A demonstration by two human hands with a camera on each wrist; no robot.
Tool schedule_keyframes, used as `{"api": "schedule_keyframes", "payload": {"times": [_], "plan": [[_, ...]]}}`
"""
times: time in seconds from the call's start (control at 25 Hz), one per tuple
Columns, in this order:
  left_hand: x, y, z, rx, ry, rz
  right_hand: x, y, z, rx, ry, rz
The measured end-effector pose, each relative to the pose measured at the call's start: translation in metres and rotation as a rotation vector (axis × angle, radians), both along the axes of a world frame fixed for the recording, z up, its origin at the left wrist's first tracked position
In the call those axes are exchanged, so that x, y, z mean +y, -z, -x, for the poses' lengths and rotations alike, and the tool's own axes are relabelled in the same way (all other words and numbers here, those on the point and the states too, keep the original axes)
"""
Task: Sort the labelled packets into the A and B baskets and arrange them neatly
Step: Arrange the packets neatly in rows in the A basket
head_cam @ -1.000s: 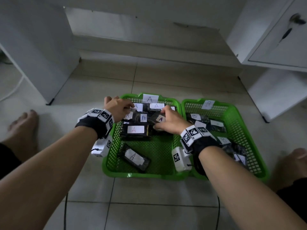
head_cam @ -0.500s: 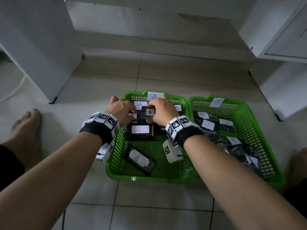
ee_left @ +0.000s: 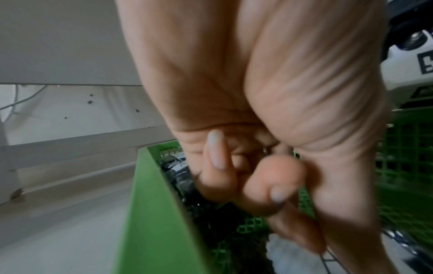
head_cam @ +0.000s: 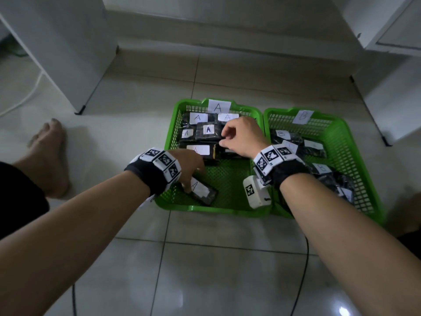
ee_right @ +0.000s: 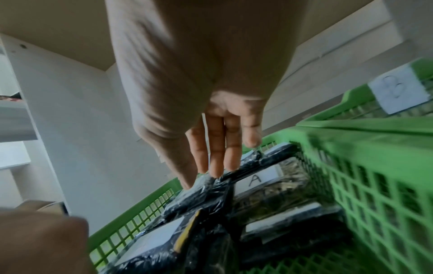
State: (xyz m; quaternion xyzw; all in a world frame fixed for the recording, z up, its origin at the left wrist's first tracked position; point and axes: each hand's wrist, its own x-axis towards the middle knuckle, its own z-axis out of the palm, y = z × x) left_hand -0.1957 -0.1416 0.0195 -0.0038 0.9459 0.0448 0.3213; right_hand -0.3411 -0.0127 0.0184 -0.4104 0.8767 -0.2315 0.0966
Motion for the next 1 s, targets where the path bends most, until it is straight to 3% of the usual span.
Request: {"api": "schedule_keyframes", "payload": {"times": [0.12, 0.28, 0.48, 0.56, 0.84, 1.0], "plan": [[0.002, 0.005, 0.003, -0.083, 0.034, 0.071, 0.02, -0.004, 0.006, -0.051, 0.056, 0.011], [0.006, 0.009, 0.002, -0.013, 0.029, 0.044, 0.038, -0.01, 0.008, -0.079, 0.08, 0.047], [-0.013, -0.019, 0.003, 0.04, -0.262, -0.289, 0.04, -0.026, -0.004, -0.352, -0.12, -0.175], [-0.027, -0.034, 0.006, 0.1, -0.348, -0.397, 0.037, -0.03, -0.018, -0.379, -0.178, -0.283], [-0.048, -0.047, 0.011, 0.222, -0.454, -0.437, 0.024, -0.012, -0.05, -0.096, -0.208, -0.061], [-0.053, -0.035, 0.015, 0.451, -0.397, -0.396, 0.029, -0.013, -0.021, 0.056, -0.119, -0.057]]}}
